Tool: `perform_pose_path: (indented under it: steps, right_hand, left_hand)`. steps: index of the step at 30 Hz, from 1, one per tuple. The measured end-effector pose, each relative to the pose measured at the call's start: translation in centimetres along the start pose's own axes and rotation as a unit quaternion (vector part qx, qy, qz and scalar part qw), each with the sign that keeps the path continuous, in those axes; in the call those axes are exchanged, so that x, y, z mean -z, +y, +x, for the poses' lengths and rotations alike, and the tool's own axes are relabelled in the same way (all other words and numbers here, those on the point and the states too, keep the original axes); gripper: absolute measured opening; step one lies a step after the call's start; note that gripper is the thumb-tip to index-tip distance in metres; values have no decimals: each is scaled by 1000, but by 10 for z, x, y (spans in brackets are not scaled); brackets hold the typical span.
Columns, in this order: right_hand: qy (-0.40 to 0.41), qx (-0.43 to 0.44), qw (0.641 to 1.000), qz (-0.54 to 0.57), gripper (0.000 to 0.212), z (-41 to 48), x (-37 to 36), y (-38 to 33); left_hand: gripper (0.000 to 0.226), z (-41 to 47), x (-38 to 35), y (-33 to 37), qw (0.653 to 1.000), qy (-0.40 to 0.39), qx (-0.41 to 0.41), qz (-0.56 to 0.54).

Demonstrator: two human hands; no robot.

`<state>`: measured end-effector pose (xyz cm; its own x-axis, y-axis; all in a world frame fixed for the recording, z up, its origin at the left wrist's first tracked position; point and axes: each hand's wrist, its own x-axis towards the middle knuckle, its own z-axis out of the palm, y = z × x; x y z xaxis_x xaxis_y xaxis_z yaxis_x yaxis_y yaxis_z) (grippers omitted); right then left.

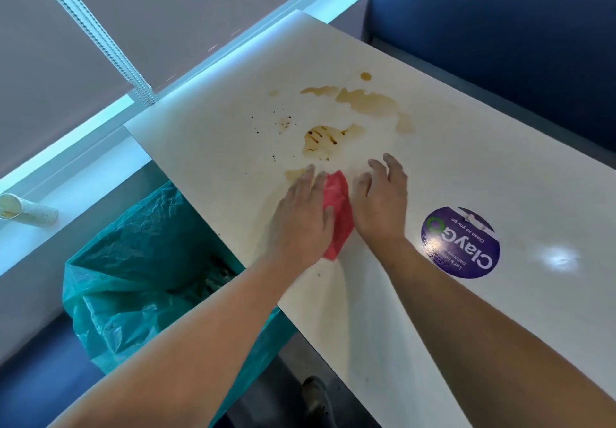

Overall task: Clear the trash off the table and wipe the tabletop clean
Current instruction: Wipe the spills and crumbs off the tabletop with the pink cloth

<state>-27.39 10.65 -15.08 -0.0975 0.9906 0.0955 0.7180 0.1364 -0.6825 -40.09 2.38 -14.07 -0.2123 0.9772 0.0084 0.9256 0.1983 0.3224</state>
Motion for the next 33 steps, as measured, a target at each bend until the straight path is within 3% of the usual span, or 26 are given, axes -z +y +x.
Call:
perform_pose_path:
  steps: [3, 11, 16, 22, 29, 33]
  right_hand:
    - [1, -10, 999, -43, 42, 23, 3, 21]
    - [-35, 88, 981, -171, 39, 33, -22, 46]
    - [-21, 96, 977, -189, 43, 32, -26, 46]
    - [-28, 93, 976, -193, 47, 33, -26, 46]
    - [-28, 90, 976, -197, 50, 35, -27, 46]
    - [-33, 90, 974, -204, 51, 35, -27, 46]
  left_hand:
    - [63, 8, -30, 22, 997, -59, -40, 17]
    - [60, -34, -33, -17, 992, -57, -62, 94]
    - [59, -27, -26, -21, 996, -51, -59, 46]
    - [58, -24, -31, -11, 989, -54, -121, 59]
    - [64, -17, -17, -38, 991, -24, 109, 75]
    - [63, 25, -22, -21, 987, -15, 153, 48]
